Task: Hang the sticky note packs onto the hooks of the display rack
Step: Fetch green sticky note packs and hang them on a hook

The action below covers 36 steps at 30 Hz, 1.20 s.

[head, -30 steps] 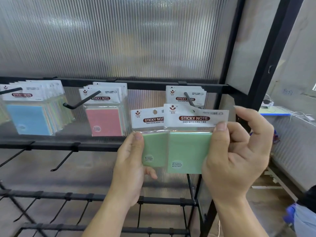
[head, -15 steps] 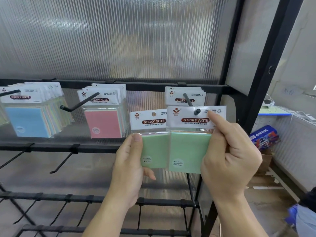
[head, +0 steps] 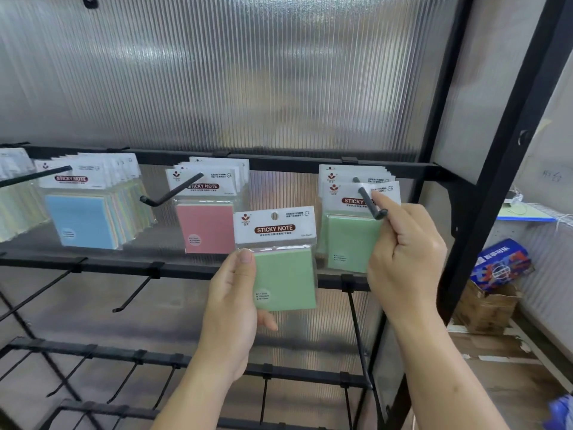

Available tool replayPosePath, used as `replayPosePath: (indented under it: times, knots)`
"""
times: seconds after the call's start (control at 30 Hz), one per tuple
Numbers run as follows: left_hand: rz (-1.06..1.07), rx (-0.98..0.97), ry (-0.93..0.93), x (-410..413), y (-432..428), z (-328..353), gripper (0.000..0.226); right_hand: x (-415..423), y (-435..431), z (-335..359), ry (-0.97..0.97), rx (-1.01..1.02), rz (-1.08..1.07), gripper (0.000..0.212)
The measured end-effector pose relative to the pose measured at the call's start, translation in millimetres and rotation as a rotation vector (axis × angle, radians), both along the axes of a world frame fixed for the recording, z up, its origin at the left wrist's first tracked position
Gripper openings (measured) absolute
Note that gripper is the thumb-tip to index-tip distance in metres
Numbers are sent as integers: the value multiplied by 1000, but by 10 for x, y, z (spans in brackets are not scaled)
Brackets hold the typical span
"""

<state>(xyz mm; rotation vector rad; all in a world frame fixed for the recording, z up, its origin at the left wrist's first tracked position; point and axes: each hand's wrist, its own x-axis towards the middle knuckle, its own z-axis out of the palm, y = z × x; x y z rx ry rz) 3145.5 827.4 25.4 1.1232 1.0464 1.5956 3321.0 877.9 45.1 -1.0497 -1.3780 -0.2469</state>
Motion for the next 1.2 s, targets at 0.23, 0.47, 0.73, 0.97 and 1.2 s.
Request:
replayPosePath:
  times: [0.23,0.47,0.73,0.97,1.2]
  knots:
    - [3,8,27,-43,-27,42,40,13,210,40,-57,-126,-19,36]
    - [-59,30,-3,30,-50,110,35,-60,-102,11,93,-30,-34,22]
    - [-278,126,26,225,-132,104,33,-247,-502,-2,150,113,231,15]
    - [-429,133,21,233,-224,168,37,-187,-614,18,186,271,109,19]
    - [-440,181,147,318,-247,364,38,-101,-612,78,289,272,70,25]
